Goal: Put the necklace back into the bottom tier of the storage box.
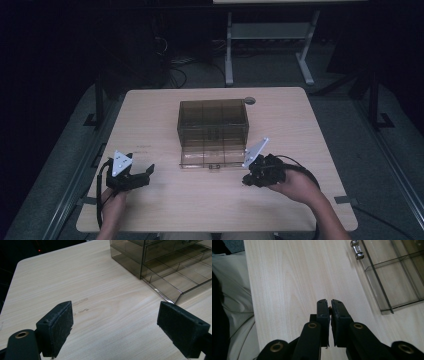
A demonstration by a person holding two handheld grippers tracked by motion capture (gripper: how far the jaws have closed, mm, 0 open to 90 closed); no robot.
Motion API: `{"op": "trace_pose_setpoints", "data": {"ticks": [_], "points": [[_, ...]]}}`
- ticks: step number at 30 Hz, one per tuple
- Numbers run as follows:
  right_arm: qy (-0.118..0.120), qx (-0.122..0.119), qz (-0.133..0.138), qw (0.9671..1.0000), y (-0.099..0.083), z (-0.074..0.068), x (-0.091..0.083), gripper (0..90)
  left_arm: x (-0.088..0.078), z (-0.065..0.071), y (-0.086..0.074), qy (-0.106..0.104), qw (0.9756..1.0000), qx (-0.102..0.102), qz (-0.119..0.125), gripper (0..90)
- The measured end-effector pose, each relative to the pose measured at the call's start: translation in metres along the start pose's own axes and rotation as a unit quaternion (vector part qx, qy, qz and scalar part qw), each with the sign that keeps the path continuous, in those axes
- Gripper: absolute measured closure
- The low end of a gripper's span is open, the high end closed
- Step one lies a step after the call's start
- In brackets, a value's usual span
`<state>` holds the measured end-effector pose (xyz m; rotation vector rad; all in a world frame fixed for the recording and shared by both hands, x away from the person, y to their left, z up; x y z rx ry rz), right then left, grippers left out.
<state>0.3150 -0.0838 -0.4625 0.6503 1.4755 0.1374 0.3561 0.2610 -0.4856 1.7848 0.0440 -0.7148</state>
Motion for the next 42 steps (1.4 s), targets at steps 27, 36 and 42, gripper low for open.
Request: {"op": "trace_pose_setpoints", "data": {"ticks": [27, 36, 42], "points": [[-0.005, 0.010, 0.015, 0.9998, 0.026, 0.030, -0.007, 85.1, -0.001, -0.001, 0.000, 0.001, 1.0000, 0.001, 0.000, 12.9], [-0.011, 0.013, 0.017, 0.9997, 0.035, 0.039, -0.009, 85.1, -0.003, -0.003, -0.001, 0.004, 1.0000, 0.000, -0.001, 12.9], [-0.013, 0.018, 0.013, 0.9997, 0.038, 0.047, -0.009, 85.0, -0.001, -0.001, 0.000, 0.001, 1.0000, -0.002, 0.002, 12.9]]}}
Point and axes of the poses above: each handheld gripper's, and its own axes: x roughly forward along the jaws, y roughly out of its top, z roughly to its right, the point moved 9 cm from there along x, roughly forward along the jaws, and after that the axes turned 3 degrees about x, right-handed, at the moved point
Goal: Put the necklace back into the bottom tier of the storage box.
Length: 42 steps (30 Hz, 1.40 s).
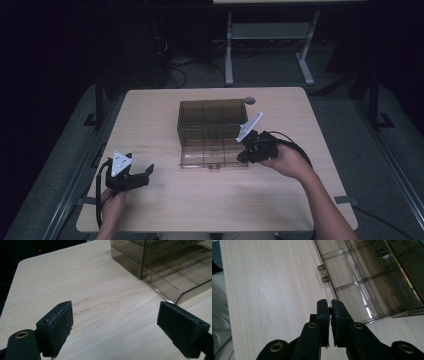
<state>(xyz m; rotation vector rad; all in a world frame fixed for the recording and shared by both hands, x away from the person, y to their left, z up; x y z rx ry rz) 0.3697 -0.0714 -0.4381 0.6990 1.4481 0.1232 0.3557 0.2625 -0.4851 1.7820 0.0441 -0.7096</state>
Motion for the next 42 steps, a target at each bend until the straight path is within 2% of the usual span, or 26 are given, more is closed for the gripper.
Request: {"op": "trace_pose_setpoints", "data": {"ticks": [18, 28, 42], "points": [[-0.001, 0.013, -0.007, 0.9999, 0.012, 0.020, 0.007, 84.9, 0.000, 0.001, 0.000, -0.003, 1.0000, 0.004, -0.005, 12.9], [-0.005, 0.031, -0.013, 0.9994, 0.014, 0.037, 0.015, 84.7, 0.000, -0.001, 0.000, 0.000, 1.0000, -0.001, 0.002, 12.9], [-0.001, 0.039, -0.027, 0.9989, 0.016, 0.046, 0.028, 84.7, -0.001, 0.000, 0.000, -0.002, 1.0000, 0.000, -0.001, 12.9]]}}
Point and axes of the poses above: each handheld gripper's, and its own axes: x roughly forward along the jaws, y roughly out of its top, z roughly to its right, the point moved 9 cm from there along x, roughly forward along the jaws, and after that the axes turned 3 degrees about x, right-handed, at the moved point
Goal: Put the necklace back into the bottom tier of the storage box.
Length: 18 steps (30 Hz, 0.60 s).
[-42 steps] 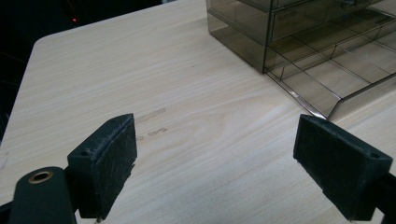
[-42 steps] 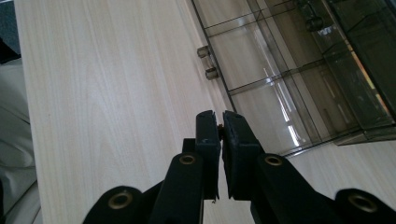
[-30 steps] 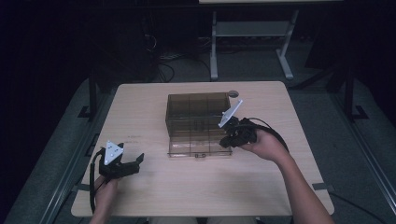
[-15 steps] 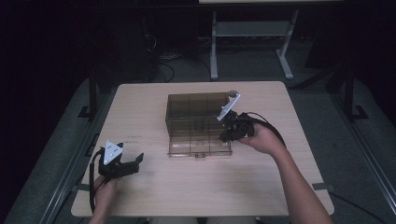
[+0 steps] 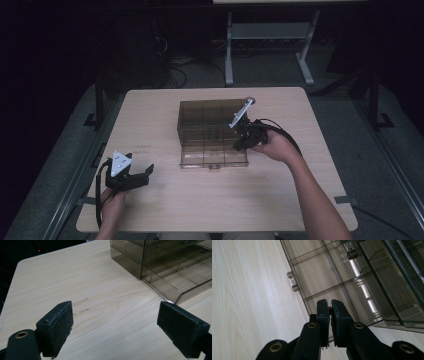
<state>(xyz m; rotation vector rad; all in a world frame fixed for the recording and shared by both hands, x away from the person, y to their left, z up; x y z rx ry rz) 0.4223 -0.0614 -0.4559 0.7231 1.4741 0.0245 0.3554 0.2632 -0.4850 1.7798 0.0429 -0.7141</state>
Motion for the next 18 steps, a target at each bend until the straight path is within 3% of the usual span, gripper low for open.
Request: {"op": "trace_pose_setpoints", "data": {"ticks": [18], "points": [[0.005, 0.017, -0.020, 0.9996, -0.002, 0.011, 0.023, 84.6, 0.001, 0.001, 0.000, 0.001, 1.0000, 0.000, 0.002, 12.9]]}}
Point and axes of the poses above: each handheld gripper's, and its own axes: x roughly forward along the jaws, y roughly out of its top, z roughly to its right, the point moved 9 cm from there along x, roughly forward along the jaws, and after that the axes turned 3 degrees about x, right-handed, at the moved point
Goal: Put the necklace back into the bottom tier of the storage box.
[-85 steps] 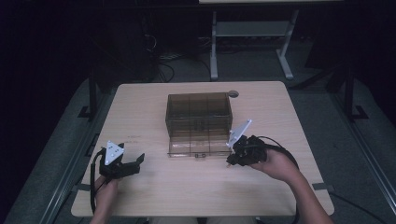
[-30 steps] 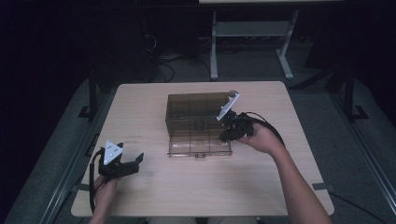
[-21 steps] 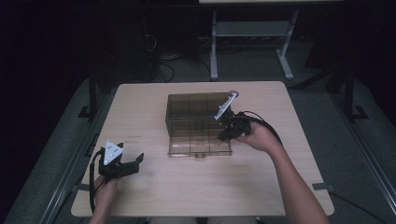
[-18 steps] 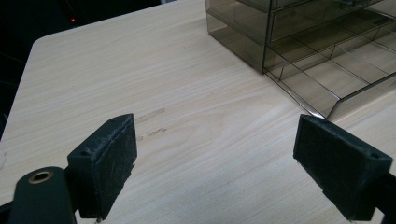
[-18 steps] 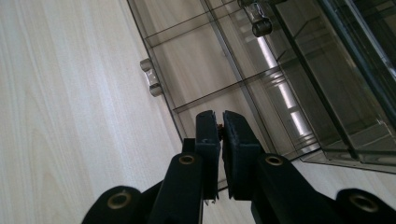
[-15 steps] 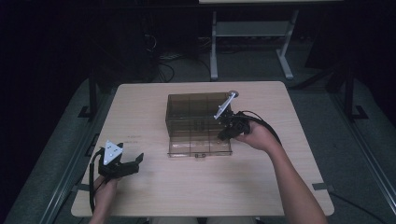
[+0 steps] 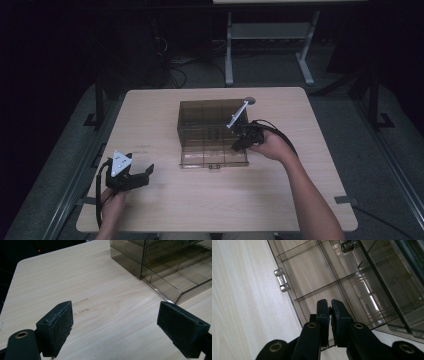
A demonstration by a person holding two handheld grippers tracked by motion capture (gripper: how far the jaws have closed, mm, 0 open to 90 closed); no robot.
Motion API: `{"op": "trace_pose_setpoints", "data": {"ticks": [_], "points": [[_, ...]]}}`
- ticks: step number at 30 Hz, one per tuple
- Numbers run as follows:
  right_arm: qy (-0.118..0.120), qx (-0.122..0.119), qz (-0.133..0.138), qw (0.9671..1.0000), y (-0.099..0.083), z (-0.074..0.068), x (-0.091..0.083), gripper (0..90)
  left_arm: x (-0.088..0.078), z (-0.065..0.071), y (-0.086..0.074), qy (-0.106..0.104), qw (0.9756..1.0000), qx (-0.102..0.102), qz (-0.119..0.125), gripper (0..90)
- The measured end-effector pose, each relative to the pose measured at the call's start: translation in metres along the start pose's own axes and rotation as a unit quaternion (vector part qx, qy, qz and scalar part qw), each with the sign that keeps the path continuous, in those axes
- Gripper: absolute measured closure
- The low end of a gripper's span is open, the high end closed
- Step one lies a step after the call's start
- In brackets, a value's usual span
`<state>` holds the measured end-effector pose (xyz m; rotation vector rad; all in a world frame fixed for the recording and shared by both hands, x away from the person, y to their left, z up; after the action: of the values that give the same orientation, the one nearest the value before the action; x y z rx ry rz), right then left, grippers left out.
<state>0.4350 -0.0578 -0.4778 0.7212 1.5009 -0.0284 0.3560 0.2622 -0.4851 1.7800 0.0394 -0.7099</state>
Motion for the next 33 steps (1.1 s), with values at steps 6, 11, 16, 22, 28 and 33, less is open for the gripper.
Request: {"op": "trace_pose_setpoints", "data": {"ticks": [6, 11, 16, 22, 28, 33], "points": [[0.002, 0.003, -0.006, 1.0000, 0.000, 0.000, 0.007, 84.6, 0.000, 0.000, 0.000, -0.001, 1.0000, -0.001, 0.000, 12.9], [0.004, 0.005, -0.007, 1.0000, 0.001, 0.001, 0.013, 84.5, 0.000, 0.000, 0.000, 0.000, 1.0000, 0.003, -0.003, 12.9], [0.009, 0.011, -0.011, 0.9998, -0.001, 0.001, 0.020, 84.5, 0.000, 0.000, 0.000, -0.001, 1.0000, 0.003, -0.003, 12.9], [0.009, 0.016, -0.017, 0.9997, -0.003, 0.003, 0.027, 84.4, 0.000, 0.001, 0.000, -0.002, 1.0000, 0.004, -0.004, 12.9], [0.011, 0.019, -0.022, 0.9995, -0.005, 0.004, 0.033, 84.4, 0.001, 0.001, 0.000, -0.002, 1.0000, 0.004, -0.002, 12.9], [0.011, 0.018, -0.027, 0.9994, -0.005, 0.004, 0.038, 84.3, 0.001, 0.001, 0.000, -0.002, 1.0000, 0.004, -0.002, 12.9]]}}
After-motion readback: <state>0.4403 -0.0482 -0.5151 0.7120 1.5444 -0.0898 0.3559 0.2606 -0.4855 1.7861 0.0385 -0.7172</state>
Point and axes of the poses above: each handheld gripper's, and its own axes: x roughly forward along the jaws, y roughly out of its top, z roughly to its right, the point moved 9 cm from there along x, roughly forward along the jaws, and after that the axes turned 3 degrees about x, right-handed, at the moved point
